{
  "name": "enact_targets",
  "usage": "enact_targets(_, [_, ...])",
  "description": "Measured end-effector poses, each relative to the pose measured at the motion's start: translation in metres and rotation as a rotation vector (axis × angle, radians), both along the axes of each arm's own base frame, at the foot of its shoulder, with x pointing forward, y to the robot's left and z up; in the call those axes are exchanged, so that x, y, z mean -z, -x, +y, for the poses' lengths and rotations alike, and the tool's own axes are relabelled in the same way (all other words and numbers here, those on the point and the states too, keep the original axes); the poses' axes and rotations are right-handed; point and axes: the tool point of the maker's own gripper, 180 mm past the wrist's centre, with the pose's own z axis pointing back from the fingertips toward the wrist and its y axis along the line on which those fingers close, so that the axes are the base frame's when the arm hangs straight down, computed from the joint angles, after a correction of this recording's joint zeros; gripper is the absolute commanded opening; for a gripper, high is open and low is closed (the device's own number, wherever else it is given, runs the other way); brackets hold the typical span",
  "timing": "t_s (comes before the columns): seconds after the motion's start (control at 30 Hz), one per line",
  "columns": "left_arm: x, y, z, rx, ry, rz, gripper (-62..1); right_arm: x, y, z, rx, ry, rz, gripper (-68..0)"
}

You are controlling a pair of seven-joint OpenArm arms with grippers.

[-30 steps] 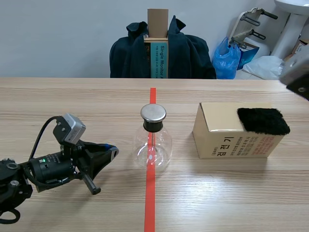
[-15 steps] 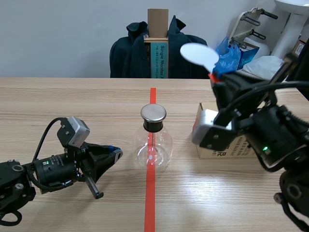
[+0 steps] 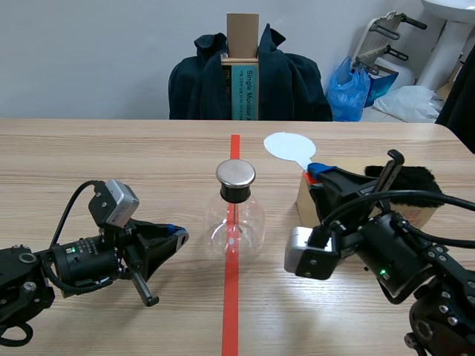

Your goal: Do the electroscope experiment.

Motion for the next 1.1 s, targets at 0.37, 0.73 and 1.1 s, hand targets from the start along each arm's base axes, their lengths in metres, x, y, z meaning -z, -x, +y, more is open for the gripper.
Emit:
enact_targets(0.37, [0.000,0.000,0.000,0.000,0.000,0.000,-57.9,-0.008,0.011,0.019,-0.127,-0.003,-0.042,-66.8])
enact_targets(0.73, [0.000,0.000,0.000,0.000,0.000,0.000,-57.9,-0.008,0.031,0.038,-0.277,0.003,-0.055,-66.8])
enact_targets(1.1, [0.000,0.000,0.000,0.000,0.000,0.000,-57.9,-0.008,0.036,0.043,-0.315,0.005,-0.052,-66.8])
